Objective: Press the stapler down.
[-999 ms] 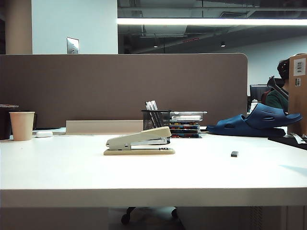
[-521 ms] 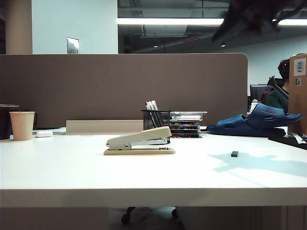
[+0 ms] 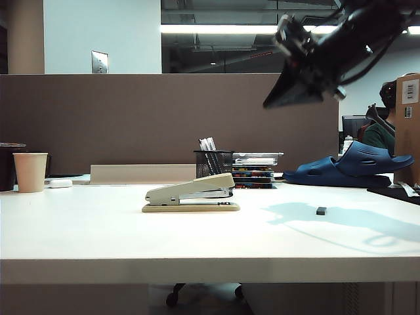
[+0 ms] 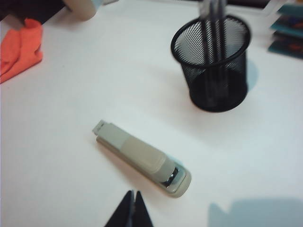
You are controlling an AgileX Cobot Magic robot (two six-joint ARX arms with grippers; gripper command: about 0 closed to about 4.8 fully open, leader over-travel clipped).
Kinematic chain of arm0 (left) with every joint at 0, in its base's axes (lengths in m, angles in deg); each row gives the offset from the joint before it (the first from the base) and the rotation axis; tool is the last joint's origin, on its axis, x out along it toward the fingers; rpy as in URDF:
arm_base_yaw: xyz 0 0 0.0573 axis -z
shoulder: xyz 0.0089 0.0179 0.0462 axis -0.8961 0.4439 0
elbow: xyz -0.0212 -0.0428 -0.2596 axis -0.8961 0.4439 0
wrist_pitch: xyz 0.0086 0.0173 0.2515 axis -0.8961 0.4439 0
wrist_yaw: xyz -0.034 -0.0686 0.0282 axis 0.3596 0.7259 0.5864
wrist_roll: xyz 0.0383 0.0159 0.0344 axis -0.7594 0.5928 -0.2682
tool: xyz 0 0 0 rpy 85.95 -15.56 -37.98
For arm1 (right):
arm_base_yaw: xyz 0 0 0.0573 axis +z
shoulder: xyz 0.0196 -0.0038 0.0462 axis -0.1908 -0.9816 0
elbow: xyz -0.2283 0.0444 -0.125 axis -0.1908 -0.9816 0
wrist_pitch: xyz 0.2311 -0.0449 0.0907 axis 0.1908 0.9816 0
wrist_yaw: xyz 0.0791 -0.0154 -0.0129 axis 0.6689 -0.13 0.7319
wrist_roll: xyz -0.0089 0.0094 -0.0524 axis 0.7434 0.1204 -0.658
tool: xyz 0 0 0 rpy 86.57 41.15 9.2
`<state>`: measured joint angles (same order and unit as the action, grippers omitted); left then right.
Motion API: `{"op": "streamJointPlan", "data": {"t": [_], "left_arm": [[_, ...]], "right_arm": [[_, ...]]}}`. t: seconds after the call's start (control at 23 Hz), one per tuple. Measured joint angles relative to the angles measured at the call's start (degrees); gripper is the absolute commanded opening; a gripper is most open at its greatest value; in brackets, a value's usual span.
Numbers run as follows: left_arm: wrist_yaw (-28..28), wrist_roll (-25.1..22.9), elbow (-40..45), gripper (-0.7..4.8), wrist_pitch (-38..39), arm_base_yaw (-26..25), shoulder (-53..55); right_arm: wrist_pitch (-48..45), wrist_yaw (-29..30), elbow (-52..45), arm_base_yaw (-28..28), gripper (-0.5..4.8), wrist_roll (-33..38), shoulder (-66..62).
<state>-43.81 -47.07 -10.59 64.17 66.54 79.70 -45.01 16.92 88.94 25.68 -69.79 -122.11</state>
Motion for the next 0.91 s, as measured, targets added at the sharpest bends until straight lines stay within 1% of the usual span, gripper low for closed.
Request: {"op": "streamJointPlan", "data": {"t": [0.13, 0.26, 0.35, 0.65, 0.91], "left_arm": [[-0.02, 0.00, 0.02, -0.05, 0.00, 0.00, 0.00], [-0.02, 0.00, 0.02, -0.05, 0.00, 0.00, 0.00], [-0.07, 0.00, 0.02, -0.05, 0.02, 0.00, 0.00], [-0.07, -0.02, 0.02, -0.05, 0.04, 0.00, 0.00], [-0.79, -0.02, 0.02, -0.05, 0.02, 0.00, 0.00]], "right_arm": [[-0.85, 1.11, 0.11, 0.57, -0.09, 0.00, -2.64], [-5.01, 3.41, 0.22, 1.36, -0.09, 0.00, -6.60], [-5.92, 3.61, 0.39, 1.81, -0.09, 0.00, -7.87], [-7.30, 3.78, 5.46, 4.92, -0.09, 0.02, -15.78], [-7.39, 3.67, 7.91, 5.77, -0.09, 0.20, -19.69]]}}
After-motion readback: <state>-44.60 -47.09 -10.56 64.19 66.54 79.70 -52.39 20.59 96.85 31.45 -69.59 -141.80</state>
